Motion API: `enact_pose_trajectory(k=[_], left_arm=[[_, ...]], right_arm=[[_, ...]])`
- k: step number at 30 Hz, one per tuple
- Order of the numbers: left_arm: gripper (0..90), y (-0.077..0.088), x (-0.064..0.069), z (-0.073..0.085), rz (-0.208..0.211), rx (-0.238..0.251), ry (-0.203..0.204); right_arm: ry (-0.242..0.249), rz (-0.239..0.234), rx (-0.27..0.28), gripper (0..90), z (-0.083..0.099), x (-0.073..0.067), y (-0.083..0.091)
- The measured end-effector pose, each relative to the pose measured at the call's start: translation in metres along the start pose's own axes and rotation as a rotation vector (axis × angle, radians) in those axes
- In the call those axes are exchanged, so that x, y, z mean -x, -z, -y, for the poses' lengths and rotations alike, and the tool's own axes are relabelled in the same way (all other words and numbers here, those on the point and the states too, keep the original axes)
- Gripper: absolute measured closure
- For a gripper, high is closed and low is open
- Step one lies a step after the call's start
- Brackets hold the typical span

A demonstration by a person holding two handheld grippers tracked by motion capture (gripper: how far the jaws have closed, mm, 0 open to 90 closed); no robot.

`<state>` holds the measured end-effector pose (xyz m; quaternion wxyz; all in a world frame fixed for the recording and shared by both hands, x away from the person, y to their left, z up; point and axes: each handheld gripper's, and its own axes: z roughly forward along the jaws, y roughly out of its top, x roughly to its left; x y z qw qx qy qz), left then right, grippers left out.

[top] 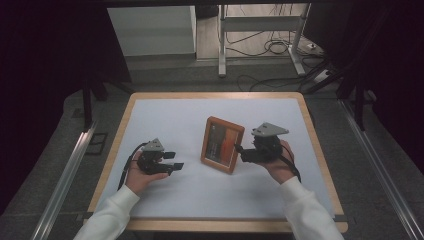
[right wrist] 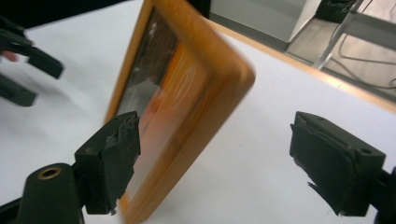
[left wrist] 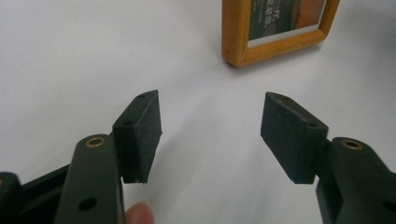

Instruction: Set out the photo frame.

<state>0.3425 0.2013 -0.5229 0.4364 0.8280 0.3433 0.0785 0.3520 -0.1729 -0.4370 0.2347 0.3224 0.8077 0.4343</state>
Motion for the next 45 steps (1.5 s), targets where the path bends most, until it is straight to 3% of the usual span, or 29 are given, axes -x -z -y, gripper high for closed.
enact_pose_trajectory(k=[8, 11, 16, 18, 24, 28, 36, 45], left_arm=[[37.1, -0.003, 0.011, -0.001, -0.019, -0.010, -0.022], [37.0, -0.001, 0.014, 0.000, -0.029, -0.005, -0.021], [36.9, 0.001, 0.020, 0.003, -0.040, -0.002, -0.022], [37.0, 0.002, 0.020, 0.003, -0.041, -0.004, -0.024], [36.9, 0.000, 0.023, 0.003, -0.036, -0.012, -0.040], [36.8, -0.001, 0.024, 0.004, -0.036, -0.013, -0.042], [36.8, -0.001, 0.023, 0.005, -0.036, -0.012, -0.036], [36.8, -0.002, 0.024, 0.005, -0.034, -0.014, -0.041]], right_arm=[[-0.078, -0.032, 0.040, 16.9, 0.036, -0.007, 0.016], [-0.063, -0.029, 0.033, 22.0, 0.044, -0.010, 0.019], [-0.074, -0.083, 0.009, 34.0, 0.057, -0.016, 0.022], [-0.069, -0.086, 0.004, 40.4, 0.062, -0.019, 0.023], [-0.023, -0.115, -0.051, 74.3, 0.068, -0.028, 0.016], [0.020, -0.116, -0.076, 89.0, 0.068, -0.034, 0.005], [0.074, -0.151, -0.105, 89.7, 0.061, -0.054, -0.016], [0.103, -0.137, -0.161, 89.7, 0.062, -0.062, -0.044]])
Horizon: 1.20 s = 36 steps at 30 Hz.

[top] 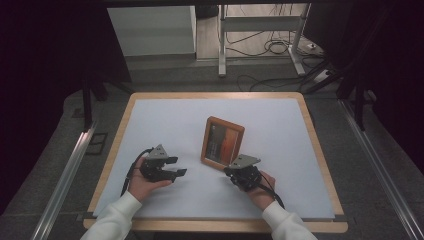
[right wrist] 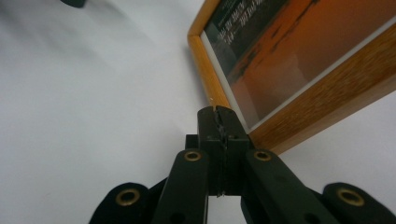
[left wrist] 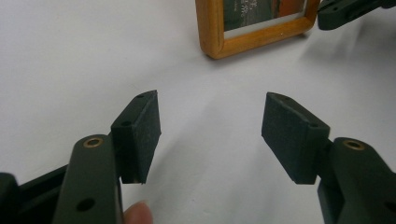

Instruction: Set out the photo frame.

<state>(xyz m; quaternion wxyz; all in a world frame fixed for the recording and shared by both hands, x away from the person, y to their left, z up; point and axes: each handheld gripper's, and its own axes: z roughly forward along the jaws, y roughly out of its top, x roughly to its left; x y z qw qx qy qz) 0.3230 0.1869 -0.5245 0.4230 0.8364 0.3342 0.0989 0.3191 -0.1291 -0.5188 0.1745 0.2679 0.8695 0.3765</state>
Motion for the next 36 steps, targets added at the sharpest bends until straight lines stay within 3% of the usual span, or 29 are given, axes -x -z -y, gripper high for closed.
enact_pose_trajectory(k=[2, 4, 7, 12, 26, 36], left_arm=[[36.6, 0.000, 0.000, 0.000, -0.001, -0.003, -0.002], [36.6, 0.000, 0.001, 0.000, 0.000, -0.001, -0.004], [36.6, 0.001, 0.001, 0.000, 0.001, 0.002, -0.006], [36.5, 0.001, 0.001, 0.000, 0.001, 0.001, -0.006], [36.5, 0.002, 0.001, 0.000, 0.000, 0.003, -0.008], [36.4, 0.001, 0.000, 0.000, -0.001, 0.002, -0.011]], right_arm=[[-0.009, 0.013, -0.005, 89.8, 0.002, 0.003, -0.003], [-0.020, -0.004, -0.002, 89.8, 0.003, 0.006, -0.004], [0.004, 0.001, -0.013, 89.8, 0.003, 0.004, -0.005], [0.003, 0.005, -0.021, 89.8, 0.006, 0.007, -0.005], [-0.020, 0.034, -0.026, 89.8, 0.014, 0.022, 0.000], [-0.031, 0.034, -0.027, 89.8, 0.016, 0.025, 0.001]])
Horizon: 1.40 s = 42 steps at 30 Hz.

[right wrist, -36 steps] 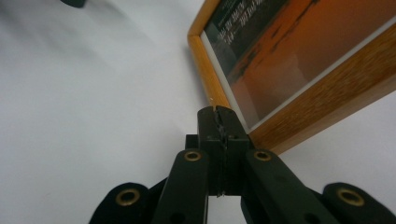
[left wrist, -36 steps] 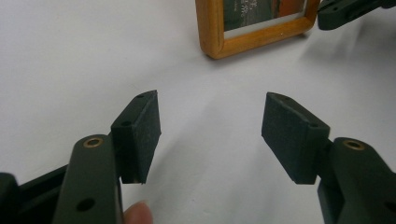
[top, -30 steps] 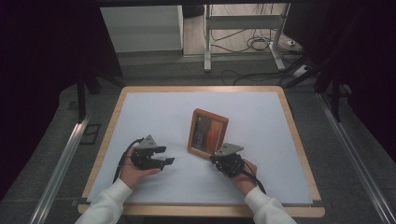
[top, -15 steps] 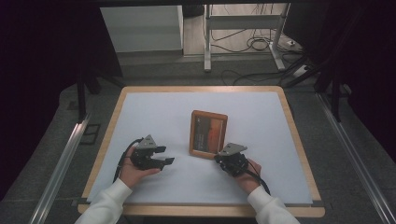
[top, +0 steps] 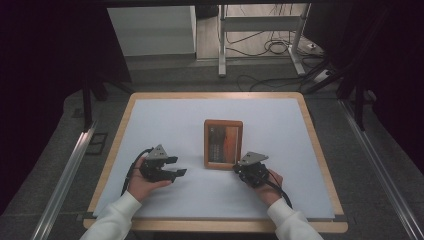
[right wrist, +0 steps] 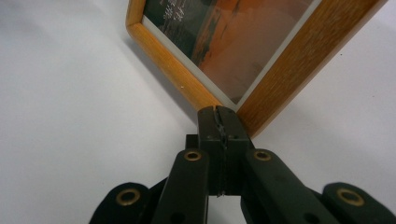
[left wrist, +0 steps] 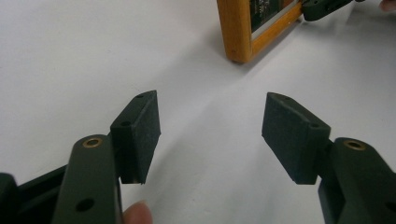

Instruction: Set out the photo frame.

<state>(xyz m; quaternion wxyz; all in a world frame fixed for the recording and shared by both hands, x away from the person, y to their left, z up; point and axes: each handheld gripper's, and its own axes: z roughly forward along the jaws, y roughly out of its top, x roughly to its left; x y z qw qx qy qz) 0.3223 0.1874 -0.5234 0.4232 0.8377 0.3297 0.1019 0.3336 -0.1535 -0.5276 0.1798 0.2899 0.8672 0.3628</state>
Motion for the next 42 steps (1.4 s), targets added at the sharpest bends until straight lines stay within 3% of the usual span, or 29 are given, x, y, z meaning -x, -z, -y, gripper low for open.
enact_pose_trajectory(k=[6, 12, 27, 29, 30, 32, 35, 42], left_arm=[[36.5, 0.000, 0.000, 0.000, 0.001, 0.001, 0.000], [36.4, -0.001, 0.000, 0.000, 0.002, -0.001, -0.001], [36.4, 0.002, 0.002, 0.000, -0.003, 0.005, -0.005], [36.4, 0.002, 0.002, 0.000, -0.003, 0.009, -0.004], [36.4, 0.002, 0.002, 0.000, -0.003, 0.008, -0.004], [36.4, 0.002, 0.002, 0.000, -0.005, 0.005, -0.006], [35.7, 0.002, 0.003, 0.000, -0.007, 0.006, -0.005], [34.8, 0.005, 0.004, 0.001, -0.020, 0.020, 0.000]], right_arm=[[0.002, 0.001, 0.003, 89.8, 0.000, 0.001, 0.000], [-0.008, -0.014, 0.049, 89.7, -0.002, 0.000, 0.010], [-0.087, -0.028, 0.133, 85.5, 0.002, 0.015, 0.037], [-0.107, -0.034, 0.146, 79.9, 0.005, 0.020, 0.042], [-0.116, -0.032, 0.150, 73.0, 0.007, 0.022, 0.045], [-0.139, -0.010, 0.161, 59.2, 0.012, 0.026, 0.053], [-0.186, 0.037, 0.191, 45.7, 0.021, 0.033, 0.065], [-0.275, 0.092, 0.193, 32.8, 0.052, 0.052, 0.089]])
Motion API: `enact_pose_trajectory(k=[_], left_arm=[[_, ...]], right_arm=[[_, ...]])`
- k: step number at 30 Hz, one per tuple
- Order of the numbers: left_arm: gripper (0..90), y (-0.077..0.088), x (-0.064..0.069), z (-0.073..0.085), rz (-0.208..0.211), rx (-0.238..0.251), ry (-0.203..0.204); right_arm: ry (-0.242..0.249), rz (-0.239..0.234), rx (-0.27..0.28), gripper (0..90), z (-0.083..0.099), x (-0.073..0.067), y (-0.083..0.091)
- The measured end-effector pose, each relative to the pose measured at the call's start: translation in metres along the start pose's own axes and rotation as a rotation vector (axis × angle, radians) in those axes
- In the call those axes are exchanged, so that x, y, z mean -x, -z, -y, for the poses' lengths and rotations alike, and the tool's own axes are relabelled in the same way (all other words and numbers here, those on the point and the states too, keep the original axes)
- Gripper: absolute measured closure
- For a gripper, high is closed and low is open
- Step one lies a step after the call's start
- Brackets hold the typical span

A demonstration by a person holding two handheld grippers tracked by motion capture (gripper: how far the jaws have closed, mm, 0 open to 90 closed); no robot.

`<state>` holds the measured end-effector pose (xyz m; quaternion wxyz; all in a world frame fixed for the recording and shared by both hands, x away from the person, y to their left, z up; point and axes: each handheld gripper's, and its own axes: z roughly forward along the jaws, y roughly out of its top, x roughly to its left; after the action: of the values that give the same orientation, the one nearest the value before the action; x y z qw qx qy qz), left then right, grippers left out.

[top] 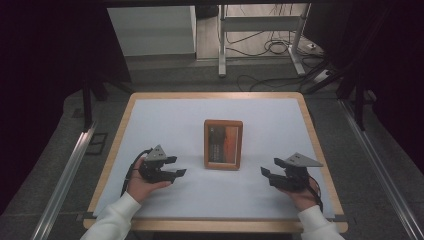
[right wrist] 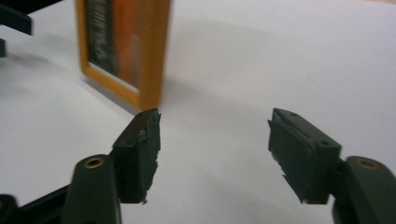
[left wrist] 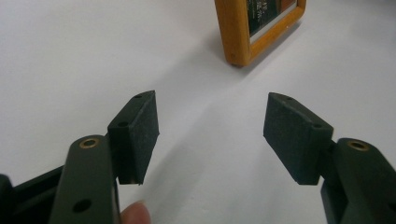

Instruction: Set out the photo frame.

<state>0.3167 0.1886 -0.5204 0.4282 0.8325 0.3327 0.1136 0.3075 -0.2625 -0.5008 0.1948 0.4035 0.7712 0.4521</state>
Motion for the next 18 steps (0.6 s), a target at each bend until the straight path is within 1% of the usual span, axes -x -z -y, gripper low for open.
enact_pose_trajectory(k=[4, 8, 9, 12, 16, 18], left_arm=[[34.1, 0.004, 0.002, 0.003, -0.009, 0.004, 0.004], [33.8, 0.007, 0.003, 0.006, -0.017, 0.008, 0.011], [33.8, 0.008, 0.004, 0.007, -0.020, 0.006, 0.011], [33.6, 0.009, 0.005, 0.008, -0.026, 0.008, 0.014], [33.3, 0.009, 0.005, 0.009, -0.029, 0.005, 0.012], [33.3, 0.009, 0.004, 0.009, -0.030, 0.005, 0.014]], right_arm=[[-0.016, 0.030, -0.013, 30.8, 0.017, 0.015, 0.016], [-0.031, 0.051, -0.003, 30.1, 0.024, 0.022, 0.024], [-0.029, 0.055, -0.001, 29.8, 0.024, 0.023, 0.024], [-0.015, 0.047, 0.000, 28.9, 0.022, 0.020, 0.021], [0.025, 0.039, -0.011, 26.3, 0.021, 0.015, 0.015], [0.028, 0.040, -0.005, 24.1, 0.019, 0.013, 0.014]])
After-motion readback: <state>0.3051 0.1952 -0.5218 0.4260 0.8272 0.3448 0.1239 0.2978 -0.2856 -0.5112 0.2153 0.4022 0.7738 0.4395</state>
